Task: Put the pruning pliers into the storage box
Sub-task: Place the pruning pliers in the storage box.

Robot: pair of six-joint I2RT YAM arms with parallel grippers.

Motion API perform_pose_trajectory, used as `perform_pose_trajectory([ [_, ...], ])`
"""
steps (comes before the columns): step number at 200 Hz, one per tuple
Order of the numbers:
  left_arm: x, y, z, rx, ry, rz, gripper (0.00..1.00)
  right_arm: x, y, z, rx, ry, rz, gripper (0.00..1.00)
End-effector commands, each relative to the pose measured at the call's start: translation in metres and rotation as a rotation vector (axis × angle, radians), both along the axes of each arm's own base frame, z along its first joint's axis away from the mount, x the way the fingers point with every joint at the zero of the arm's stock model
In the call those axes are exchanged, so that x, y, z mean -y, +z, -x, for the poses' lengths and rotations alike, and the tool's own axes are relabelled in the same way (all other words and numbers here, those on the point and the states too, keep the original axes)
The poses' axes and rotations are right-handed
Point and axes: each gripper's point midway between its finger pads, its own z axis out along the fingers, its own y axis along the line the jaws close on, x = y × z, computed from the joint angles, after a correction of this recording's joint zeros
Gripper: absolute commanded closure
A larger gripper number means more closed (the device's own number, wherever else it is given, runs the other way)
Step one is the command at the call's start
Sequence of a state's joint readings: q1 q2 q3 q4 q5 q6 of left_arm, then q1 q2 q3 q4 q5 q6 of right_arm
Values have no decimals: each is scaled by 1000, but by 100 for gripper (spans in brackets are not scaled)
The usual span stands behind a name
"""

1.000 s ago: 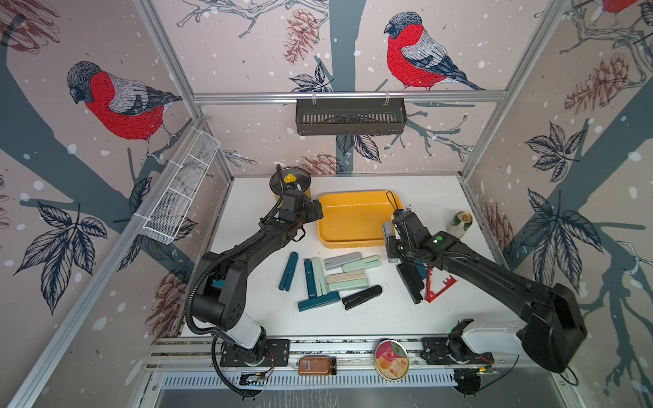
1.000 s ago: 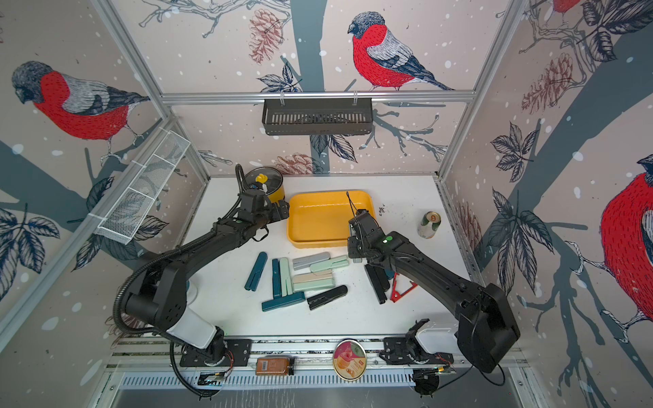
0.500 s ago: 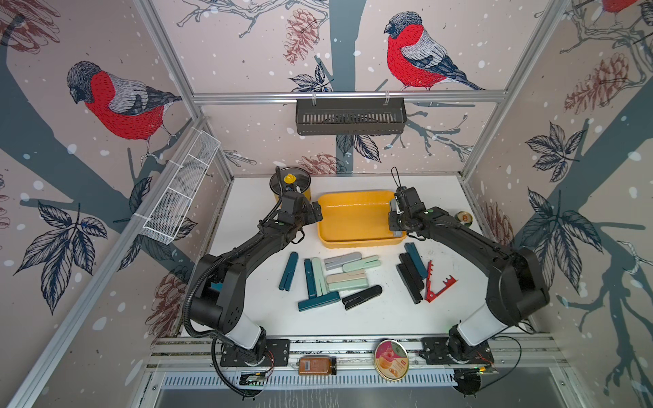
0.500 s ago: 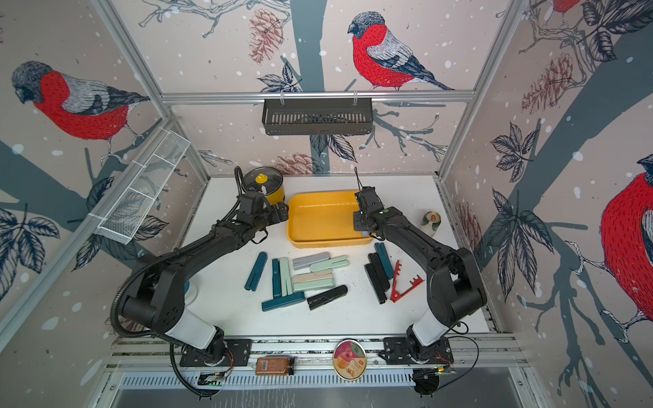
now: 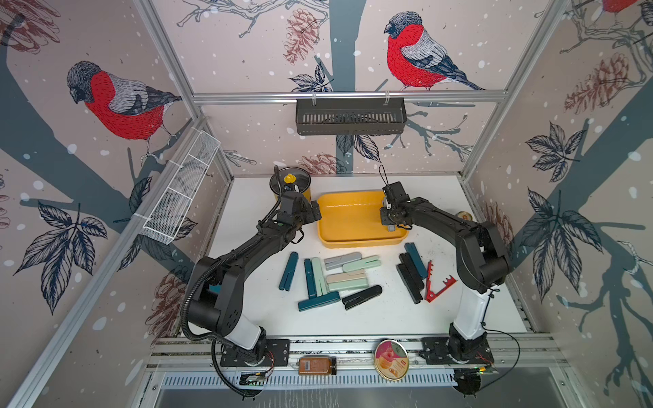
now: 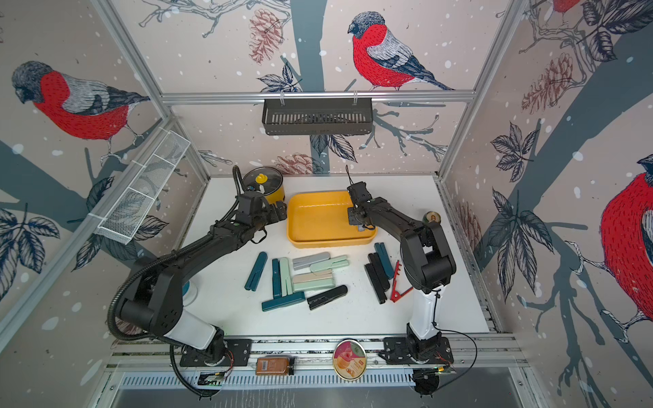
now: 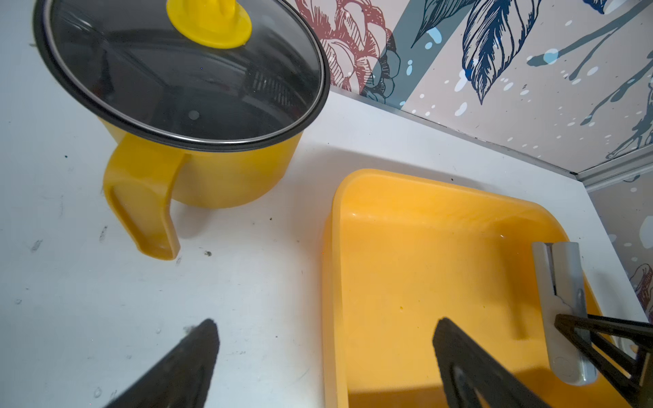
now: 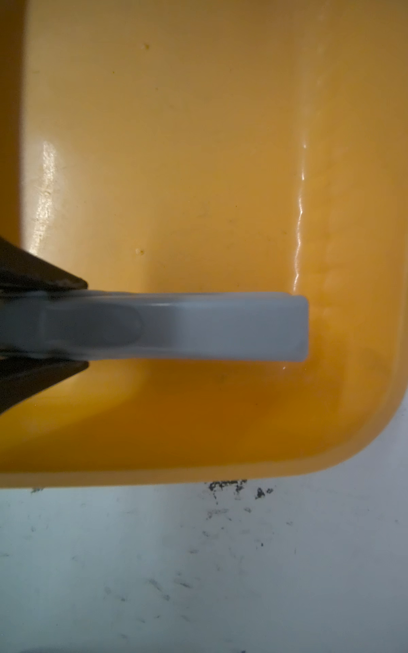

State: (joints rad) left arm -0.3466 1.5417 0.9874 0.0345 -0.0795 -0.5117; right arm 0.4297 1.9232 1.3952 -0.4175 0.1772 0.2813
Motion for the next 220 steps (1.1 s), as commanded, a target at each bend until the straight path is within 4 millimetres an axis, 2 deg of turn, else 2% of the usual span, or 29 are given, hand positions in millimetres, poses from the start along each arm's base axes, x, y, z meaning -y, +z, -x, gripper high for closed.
perform_pose_trajectory([
  [1, -8, 0, 2, 1, 19, -34, 5, 10, -2, -7, 8, -31, 33, 81],
  [35, -11, 1, 5, 4, 28, -48, 5, 20, -9, -11, -9, -70, 34, 79],
  [130, -17, 11, 7, 25, 47, -68, 4, 18, -33, -12, -69, -76, 38, 73],
  [162, -19, 15, 8, 33, 54, -66, 4, 21, -34, -11, -69, -94, 48, 66],
  [220, -22, 16, 12, 32, 61, -69, 4, 21, -23, -14, -36, -102, 49, 46],
])
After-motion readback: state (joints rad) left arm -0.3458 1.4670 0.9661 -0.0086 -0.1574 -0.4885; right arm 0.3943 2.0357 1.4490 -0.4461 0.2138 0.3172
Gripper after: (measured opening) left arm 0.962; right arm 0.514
